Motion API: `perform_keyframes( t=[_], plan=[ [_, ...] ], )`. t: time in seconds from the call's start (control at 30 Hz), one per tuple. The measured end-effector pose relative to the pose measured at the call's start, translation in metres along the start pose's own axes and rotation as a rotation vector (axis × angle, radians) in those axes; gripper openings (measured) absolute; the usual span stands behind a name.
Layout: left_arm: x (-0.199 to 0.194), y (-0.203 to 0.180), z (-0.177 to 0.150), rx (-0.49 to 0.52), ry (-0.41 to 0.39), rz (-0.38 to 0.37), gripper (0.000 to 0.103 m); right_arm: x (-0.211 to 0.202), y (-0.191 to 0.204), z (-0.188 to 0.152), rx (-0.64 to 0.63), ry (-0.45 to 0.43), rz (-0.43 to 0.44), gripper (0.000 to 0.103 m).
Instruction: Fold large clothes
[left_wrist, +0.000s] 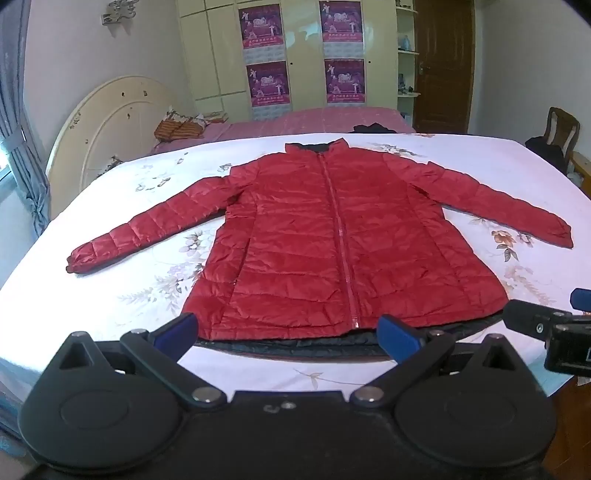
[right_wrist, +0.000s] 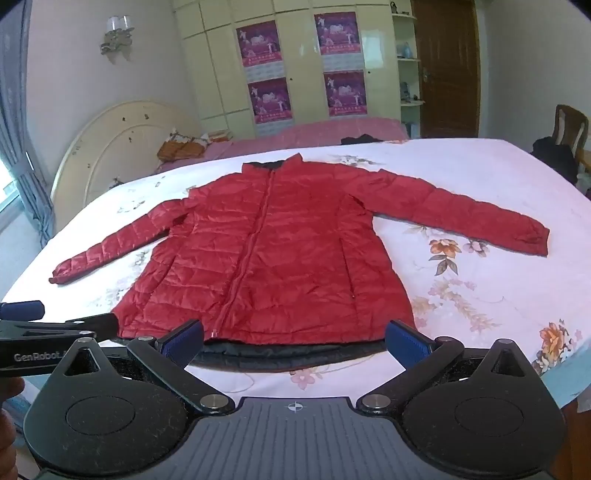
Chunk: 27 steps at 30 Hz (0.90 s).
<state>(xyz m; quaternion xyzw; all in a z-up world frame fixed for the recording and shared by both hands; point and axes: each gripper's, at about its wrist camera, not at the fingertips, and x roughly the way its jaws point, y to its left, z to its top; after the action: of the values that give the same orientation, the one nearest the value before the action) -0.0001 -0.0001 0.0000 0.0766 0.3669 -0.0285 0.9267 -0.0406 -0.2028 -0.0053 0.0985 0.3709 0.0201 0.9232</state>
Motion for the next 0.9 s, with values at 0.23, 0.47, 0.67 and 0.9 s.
perform_keyframes(
  t=[0.23,0.47,0.67,0.9],
  plan=[
    [-0.002,0.004,0.001,-0.009,0.001,0.013,0.103,0.005,0.0,0.0,-0.014,0.011,-0.002,0.103],
    [-0.001,0.004,-0.001,-0.012,-0.002,0.025,0.103,0.006,0.0,-0.001,-0.015,0.014,0.001,0.103],
    [-0.003,0.007,-0.001,-0.01,0.008,0.028,0.103,0.006,0.001,-0.001,-0.017,0.012,0.002,0.103],
    [-0.004,0.01,-0.002,-0.009,0.009,0.029,0.103,0.006,0.007,-0.001,-0.021,0.012,0.002,0.103]
  ],
)
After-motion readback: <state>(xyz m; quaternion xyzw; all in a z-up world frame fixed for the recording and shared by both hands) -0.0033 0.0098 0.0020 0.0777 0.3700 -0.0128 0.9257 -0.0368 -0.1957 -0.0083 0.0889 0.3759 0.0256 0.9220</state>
